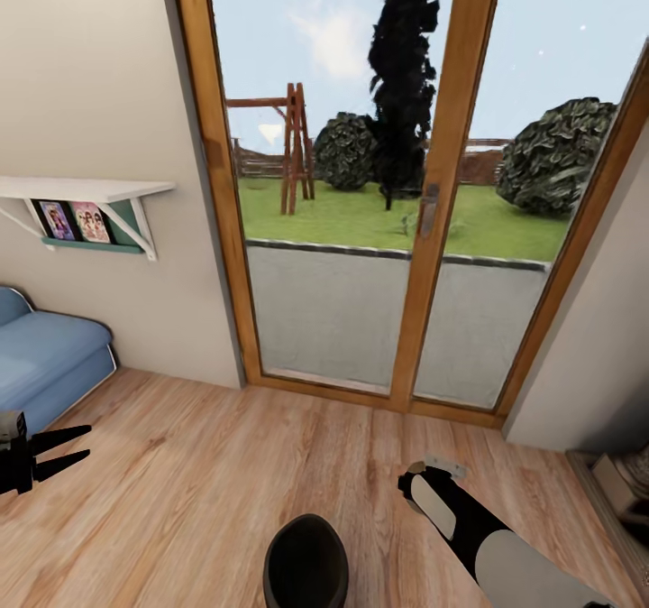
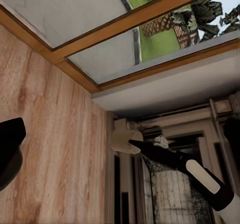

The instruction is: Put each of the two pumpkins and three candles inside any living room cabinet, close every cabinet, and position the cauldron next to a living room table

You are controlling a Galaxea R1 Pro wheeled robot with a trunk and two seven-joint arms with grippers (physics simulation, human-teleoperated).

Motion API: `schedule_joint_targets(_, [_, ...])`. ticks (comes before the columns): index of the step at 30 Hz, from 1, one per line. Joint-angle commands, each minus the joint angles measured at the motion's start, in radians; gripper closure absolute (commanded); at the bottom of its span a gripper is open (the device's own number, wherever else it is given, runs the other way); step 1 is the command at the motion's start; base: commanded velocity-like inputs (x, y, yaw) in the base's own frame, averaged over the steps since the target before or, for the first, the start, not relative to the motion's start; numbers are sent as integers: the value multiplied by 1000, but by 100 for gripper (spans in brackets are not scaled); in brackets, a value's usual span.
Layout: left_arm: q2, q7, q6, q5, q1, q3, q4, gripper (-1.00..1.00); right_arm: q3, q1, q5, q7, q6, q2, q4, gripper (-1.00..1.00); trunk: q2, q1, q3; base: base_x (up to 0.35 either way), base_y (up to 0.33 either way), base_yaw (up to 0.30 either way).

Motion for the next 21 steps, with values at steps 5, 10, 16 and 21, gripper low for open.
schedule_joint_targets(5, [0,-2,5,1,0,1,0,-100,6,-1,-3,-5,5,-1,-2,100,-1,0,1,0,0,-246])
schedule_joint_targets(10, [0,-1,5,1,0,1,0,-100,6,-1,-3,-5,5,-1,-2,100,-1,0,3,0,0,-269])
schedule_joint_targets(16, [0,-1,5,3,0,1,0,-100,6,-1,-3,-5,5,-1,-2,100,-1,0,6,0,0,-271])
schedule_joint_targets(21, [0,-2,5,7,0,1,2,-100,6,-1,-3,-5,5,0,-1,100,-1,0,9,0,0,-271])
